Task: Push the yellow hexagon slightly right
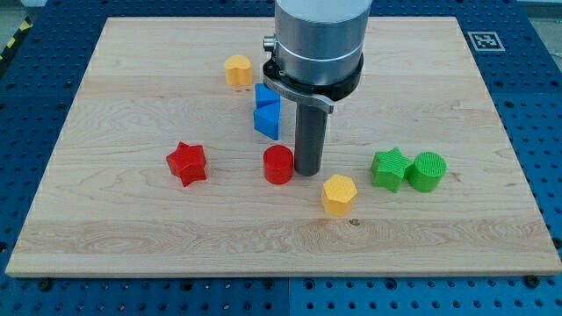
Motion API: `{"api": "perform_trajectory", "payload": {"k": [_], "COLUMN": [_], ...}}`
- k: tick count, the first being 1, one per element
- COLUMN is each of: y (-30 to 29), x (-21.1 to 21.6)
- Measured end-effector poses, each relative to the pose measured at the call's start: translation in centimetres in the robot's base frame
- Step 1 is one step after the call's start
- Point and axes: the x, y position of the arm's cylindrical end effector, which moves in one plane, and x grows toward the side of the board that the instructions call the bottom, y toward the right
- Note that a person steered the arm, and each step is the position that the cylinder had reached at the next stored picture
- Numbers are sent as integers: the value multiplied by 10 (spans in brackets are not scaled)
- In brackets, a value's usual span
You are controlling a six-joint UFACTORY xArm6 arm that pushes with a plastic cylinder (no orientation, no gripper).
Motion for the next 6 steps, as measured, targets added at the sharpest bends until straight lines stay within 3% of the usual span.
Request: {"api": "perform_trajectory", "payload": {"k": [3, 6], "y": [-92, -57], "x": [0, 17]}}
